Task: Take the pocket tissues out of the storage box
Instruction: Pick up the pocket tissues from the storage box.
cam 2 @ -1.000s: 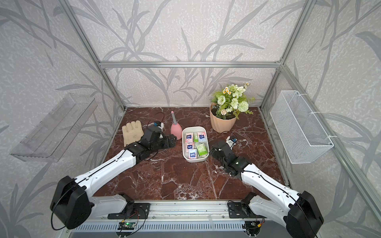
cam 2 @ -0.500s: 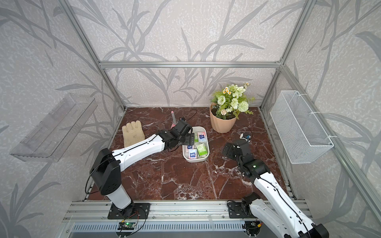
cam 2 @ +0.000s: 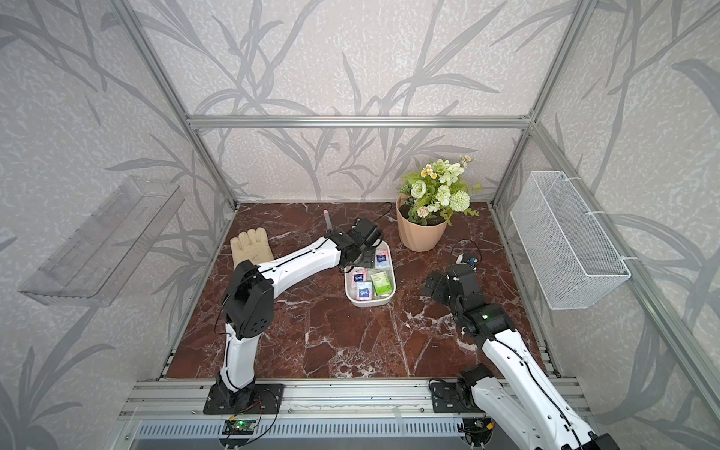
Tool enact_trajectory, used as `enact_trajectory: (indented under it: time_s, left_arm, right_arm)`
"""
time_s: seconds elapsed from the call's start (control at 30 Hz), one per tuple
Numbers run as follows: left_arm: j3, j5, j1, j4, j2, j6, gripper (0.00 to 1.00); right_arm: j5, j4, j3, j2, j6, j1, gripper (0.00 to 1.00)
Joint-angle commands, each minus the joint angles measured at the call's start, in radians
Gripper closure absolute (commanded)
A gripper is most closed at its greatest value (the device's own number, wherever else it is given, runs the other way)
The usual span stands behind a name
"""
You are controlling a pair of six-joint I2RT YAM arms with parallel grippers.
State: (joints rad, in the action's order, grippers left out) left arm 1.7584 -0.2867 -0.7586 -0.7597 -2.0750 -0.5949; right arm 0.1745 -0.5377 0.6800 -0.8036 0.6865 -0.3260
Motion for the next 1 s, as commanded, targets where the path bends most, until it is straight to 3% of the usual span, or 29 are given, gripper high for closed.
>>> enact_trajectory:
  time_s: [0.0,0.63,0.97]
  left_arm:
    - [0.061,-0.023,-0.001,-0.066,-0.048,-0.013,0.23]
    - [0.158,0.017,0.038,-0.091,-0.195,-0.028,0.28]
    - [0.173,0.082,0.044,-0.086,-0.199,-0.003,0.49]
  right_arm:
    - [0.003,-0.009,-0.014,0.009,-0.008,0.006,0.01]
    - [-0.001,0.005,-0.028,0.007,-0.013,0.023,0.01]
    - [-0.014,0.011,-0.029,0.003,-0.008,0.029,0.01]
